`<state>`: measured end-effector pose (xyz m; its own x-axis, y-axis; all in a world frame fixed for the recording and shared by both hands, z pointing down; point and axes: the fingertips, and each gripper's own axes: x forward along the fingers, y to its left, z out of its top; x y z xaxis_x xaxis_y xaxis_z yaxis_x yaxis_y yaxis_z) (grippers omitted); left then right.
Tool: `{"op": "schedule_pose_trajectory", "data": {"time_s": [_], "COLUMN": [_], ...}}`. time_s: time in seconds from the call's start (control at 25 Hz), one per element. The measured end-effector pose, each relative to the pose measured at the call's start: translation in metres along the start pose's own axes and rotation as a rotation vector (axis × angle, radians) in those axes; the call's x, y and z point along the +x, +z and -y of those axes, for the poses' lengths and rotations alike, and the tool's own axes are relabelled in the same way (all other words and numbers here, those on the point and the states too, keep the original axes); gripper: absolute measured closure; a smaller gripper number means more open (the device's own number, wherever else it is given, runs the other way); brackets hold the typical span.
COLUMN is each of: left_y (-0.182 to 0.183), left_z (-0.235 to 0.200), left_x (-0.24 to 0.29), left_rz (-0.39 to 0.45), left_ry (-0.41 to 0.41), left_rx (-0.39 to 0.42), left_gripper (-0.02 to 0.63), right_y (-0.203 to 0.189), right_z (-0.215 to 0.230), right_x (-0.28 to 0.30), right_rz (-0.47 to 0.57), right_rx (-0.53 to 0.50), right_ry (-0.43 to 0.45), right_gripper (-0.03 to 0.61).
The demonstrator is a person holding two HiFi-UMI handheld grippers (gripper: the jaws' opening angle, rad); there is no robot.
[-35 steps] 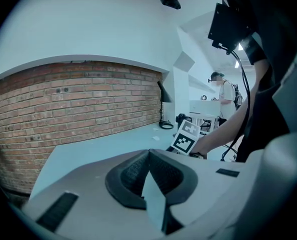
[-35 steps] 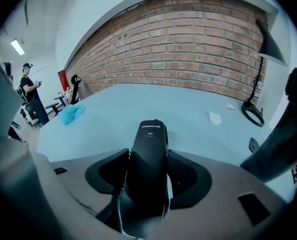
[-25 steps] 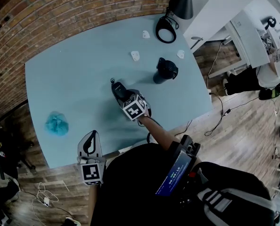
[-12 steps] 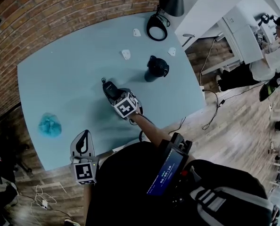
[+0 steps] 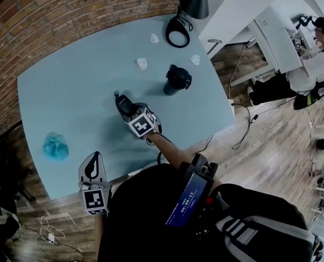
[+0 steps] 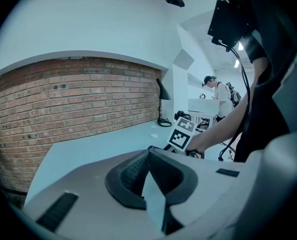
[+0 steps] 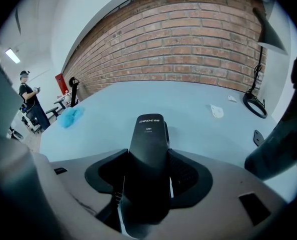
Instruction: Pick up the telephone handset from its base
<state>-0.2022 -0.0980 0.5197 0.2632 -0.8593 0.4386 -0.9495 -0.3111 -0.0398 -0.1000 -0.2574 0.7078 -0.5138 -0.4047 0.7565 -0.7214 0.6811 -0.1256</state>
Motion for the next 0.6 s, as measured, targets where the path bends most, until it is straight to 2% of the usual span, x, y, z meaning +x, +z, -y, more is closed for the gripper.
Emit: {"op": "schedule_pose_trajectory", "data": {"time_s": [0.6], "left_y": [-0.0006], "left_z": [0.0035], "left_x": [0.0041], "left_rz": [-0.003], "left_ry": [-0.015], "left_rx": [0.001], "left_gripper": [0.591], "right_y": [0.0068], "right_z": [-0.0002], "right_x": [-0.0062], "right_rz": [0.02], "right_rx": [0.008], "right_ry": [0.012], "right_gripper": [0.334]}}
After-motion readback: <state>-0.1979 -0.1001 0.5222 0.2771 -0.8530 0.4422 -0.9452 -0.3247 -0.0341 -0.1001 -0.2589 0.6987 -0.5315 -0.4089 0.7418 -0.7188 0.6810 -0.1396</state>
